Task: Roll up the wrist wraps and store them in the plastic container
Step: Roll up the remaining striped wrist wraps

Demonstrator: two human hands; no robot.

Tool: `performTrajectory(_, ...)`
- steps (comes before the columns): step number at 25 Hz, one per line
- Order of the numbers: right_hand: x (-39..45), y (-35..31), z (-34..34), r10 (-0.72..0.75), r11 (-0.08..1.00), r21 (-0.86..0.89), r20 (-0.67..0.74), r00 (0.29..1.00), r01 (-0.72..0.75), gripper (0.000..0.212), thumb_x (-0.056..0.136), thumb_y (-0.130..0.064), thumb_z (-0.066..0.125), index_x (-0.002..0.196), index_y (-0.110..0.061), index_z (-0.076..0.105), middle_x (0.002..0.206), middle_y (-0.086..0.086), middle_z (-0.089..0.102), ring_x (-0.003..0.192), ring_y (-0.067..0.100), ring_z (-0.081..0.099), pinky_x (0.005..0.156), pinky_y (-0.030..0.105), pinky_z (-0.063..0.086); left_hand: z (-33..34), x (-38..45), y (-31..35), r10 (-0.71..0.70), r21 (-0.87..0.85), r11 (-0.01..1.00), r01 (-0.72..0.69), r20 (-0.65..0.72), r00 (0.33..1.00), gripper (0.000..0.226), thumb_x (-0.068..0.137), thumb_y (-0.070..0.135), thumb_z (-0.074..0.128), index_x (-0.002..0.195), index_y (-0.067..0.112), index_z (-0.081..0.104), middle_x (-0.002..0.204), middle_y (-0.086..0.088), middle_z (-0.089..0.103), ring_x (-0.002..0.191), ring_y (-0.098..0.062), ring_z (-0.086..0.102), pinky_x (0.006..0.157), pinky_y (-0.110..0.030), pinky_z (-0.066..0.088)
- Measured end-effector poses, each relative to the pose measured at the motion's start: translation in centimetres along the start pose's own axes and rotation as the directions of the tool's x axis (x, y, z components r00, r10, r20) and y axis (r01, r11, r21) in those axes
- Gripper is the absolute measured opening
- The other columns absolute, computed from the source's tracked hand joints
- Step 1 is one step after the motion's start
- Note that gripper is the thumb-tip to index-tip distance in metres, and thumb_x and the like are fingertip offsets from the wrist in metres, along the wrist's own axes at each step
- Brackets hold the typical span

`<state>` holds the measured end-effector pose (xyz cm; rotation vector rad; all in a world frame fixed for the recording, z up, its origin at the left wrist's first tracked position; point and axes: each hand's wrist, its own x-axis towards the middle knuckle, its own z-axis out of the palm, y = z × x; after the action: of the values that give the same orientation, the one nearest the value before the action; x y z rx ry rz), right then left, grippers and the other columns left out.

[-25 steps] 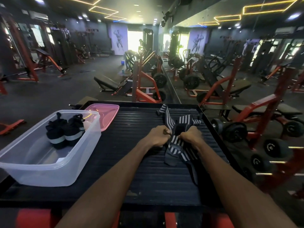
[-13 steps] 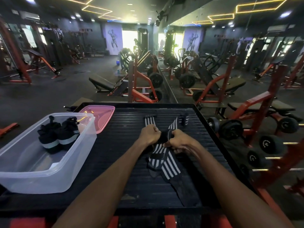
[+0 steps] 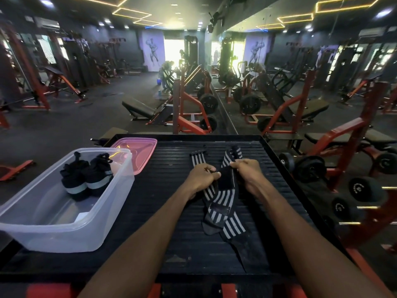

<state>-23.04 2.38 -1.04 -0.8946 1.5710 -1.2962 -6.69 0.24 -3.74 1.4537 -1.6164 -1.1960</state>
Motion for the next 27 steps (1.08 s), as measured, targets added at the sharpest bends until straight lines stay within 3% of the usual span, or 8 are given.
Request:
performTrajectory(5, -2.5, -2.1, 2.4, -0.147, 0.989, 0.051, 0.124, 0.981, 0.141, 0.009, 0.087, -0.004, 0.070, 0.088, -0.012, 0.073, 0.086, 0.010, 0.076, 0.067, 0.017, 0.069, 0.060, 0.028, 0.057, -1.5, -0.3, 2.7, -0.050, -0.427, 0.903, 0.052, 0.014, 0.999, 0.033, 0.093, 0.042, 0.062, 0.081, 0.013, 0.071, 0.069, -0.001, 0.069, 0.058, -0.012, 0.063, 0.051, -0.022, 0.046)
performTrajectory(9, -4.3, -3.3, 4.4, -0.143, 0.989, 0.098, 0.394, 0.908, 0.114, 0.013, 0.092, 0.006, 0.056, 0.099, 0.004, 0.067, 0.070, 0.010, 0.067, 0.047, 0.011, 0.058, 0.048, 0.023, 0.048, -3.2, -0.1, 4.6, -0.115, -0.452, 0.876, 0.168, 0.142, 0.983, 0.033, 0.080, 0.043, 0.072, 0.089, 0.012, 0.075, 0.068, -0.007, 0.068, 0.057, -0.021, 0.066, 0.055, -0.029, 0.052)
performTrajectory(11, -4.0, -3.3, 4.7, -0.169, 0.983, 0.122, 0.344, 0.924, 0.135, 0.014, 0.093, 0.004, 0.054, 0.093, 0.002, 0.067, 0.071, 0.011, 0.069, 0.051, 0.013, 0.065, 0.049, 0.023, 0.052, -3.5, -0.7, 4.8, -0.132, -0.492, 0.853, 0.174, 0.120, 0.984, 0.023, 0.090, 0.028, 0.064, 0.083, 0.007, 0.069, 0.059, -0.006, 0.062, 0.049, -0.019, 0.060, 0.051, -0.029, 0.052)
performTrajectory(13, -3.0, -2.6, 4.7, -0.263, 0.963, -0.050, 0.068, 0.962, 0.266, 0.011, 0.092, -0.006, 0.059, 0.090, -0.009, 0.070, 0.083, 0.009, 0.071, 0.069, 0.018, 0.071, 0.061, 0.027, 0.055, -4.0, -1.0, 4.4, -0.156, -0.488, 0.858, 0.161, 0.052, 0.986, 0.021, 0.095, 0.015, 0.055, 0.088, 0.001, 0.069, 0.068, -0.013, 0.069, 0.060, -0.027, 0.066, 0.063, -0.039, 0.060)
performTrajectory(15, -2.1, -1.7, 4.5, -0.409, 0.861, -0.387, -0.144, 0.901, 0.329, 0.016, 0.086, -0.016, 0.068, 0.101, -0.019, 0.067, 0.103, 0.002, 0.066, 0.099, 0.019, 0.065, 0.086, 0.033, 0.052, -4.8, -1.5, 3.7, -0.172, -0.465, 0.872, 0.150, -0.004, 0.985, 0.024, 0.092, 0.015, 0.056, 0.104, -0.002, 0.069, 0.092, -0.022, 0.075, 0.085, -0.037, 0.072, 0.086, -0.055, 0.058)
performTrajectory(19, -0.3, -0.7, 4.5, -0.334, 0.799, -0.530, 0.000, 0.943, 0.283, 0.070, 0.079, -0.034, 0.078, 0.140, -0.025, 0.044, 0.143, 0.007, 0.040, 0.131, 0.025, 0.042, 0.112, 0.045, 0.038, -6.3, -3.0, 3.4, -0.168, -0.571, 0.807, 0.151, 0.023, 0.985, 0.025, 0.095, 0.013, 0.055, 0.117, 0.006, 0.066, 0.115, -0.023, 0.071, 0.092, -0.040, 0.072, 0.085, -0.059, 0.057)
performTrajectory(24, 0.6, -0.7, 6.5, -0.121, 0.992, -0.032, 0.127, 0.985, 0.126, 0.022, 0.089, -0.011, 0.071, 0.110, -0.011, 0.065, 0.103, 0.012, 0.072, 0.082, 0.020, 0.069, 0.074, 0.039, 0.058, -8.1, -4.5, 3.3, -0.190, -0.631, 0.745, 0.217, 0.110, 0.976, 0.030, 0.091, 0.019, 0.051, 0.094, -0.002, 0.074, 0.086, -0.024, 0.074, 0.068, -0.035, 0.071, 0.075, -0.041, 0.056)
performTrajectory(27, -0.1, -0.4, 7.5, -0.059, 0.995, -0.062, 0.225, 0.972, 0.074, 0.006, 0.091, -0.009, 0.064, 0.093, -0.010, 0.069, 0.087, 0.014, 0.072, 0.070, 0.021, 0.067, 0.061, 0.035, 0.057, -8.8, -5.5, 2.2, -0.215, -0.699, 0.665, 0.264, 0.159, 0.964, 0.037, 0.083, 0.012, 0.048, 0.100, -0.012, 0.069, 0.096, -0.029, 0.072, 0.080, -0.039, 0.073, 0.087, -0.045, 0.057)
